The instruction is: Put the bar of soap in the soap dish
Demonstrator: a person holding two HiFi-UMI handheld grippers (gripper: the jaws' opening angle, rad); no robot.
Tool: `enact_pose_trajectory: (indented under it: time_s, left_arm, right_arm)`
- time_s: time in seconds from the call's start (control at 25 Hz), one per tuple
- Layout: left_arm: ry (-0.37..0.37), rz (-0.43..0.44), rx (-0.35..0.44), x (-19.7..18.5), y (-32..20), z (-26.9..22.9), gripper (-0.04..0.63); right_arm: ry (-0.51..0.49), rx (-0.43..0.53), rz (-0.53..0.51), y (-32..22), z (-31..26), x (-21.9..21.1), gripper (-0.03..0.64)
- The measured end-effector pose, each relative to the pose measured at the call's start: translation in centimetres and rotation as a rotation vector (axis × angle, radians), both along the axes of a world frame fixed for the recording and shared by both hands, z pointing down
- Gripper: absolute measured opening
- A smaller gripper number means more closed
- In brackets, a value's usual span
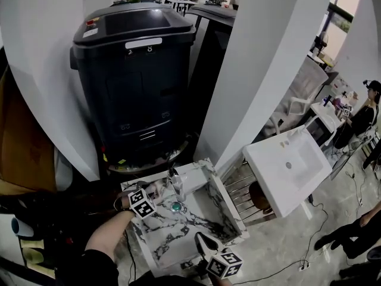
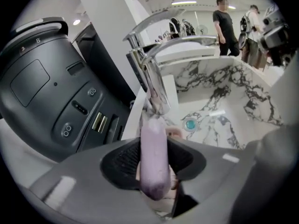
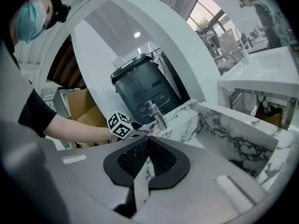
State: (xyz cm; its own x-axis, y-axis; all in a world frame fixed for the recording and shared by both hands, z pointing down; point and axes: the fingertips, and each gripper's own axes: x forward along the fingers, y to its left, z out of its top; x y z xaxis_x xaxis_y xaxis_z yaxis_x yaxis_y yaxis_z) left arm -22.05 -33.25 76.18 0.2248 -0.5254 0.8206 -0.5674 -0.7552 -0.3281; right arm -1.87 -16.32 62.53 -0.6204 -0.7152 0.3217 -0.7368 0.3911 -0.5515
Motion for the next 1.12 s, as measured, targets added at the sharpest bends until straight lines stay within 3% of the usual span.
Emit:
enact_pose_trajectory:
  time_s: [0.36, 0.8, 1.12]
  left_arm:
    - [-0.077, 0.007, -0.029, -0.7, -0.4, 1.9, 0.206]
    - [-0.042, 0.009, -0.013, -0.6, 0.0, 1.8, 0.206]
    - [0.006, -0.011, -0.005, -0.4, 1.0, 0.6, 0.253]
  right_arm:
    - [0.027, 0.020, 0.018, -1.0, 0.2, 1.7, -0.005]
    - [0.015, 0.013, 0.014, -1.6, -0.7, 1.7, -0.005]
    - [0.044, 0.038, -0.036, -1.9, -0.7, 1.7, -0.005]
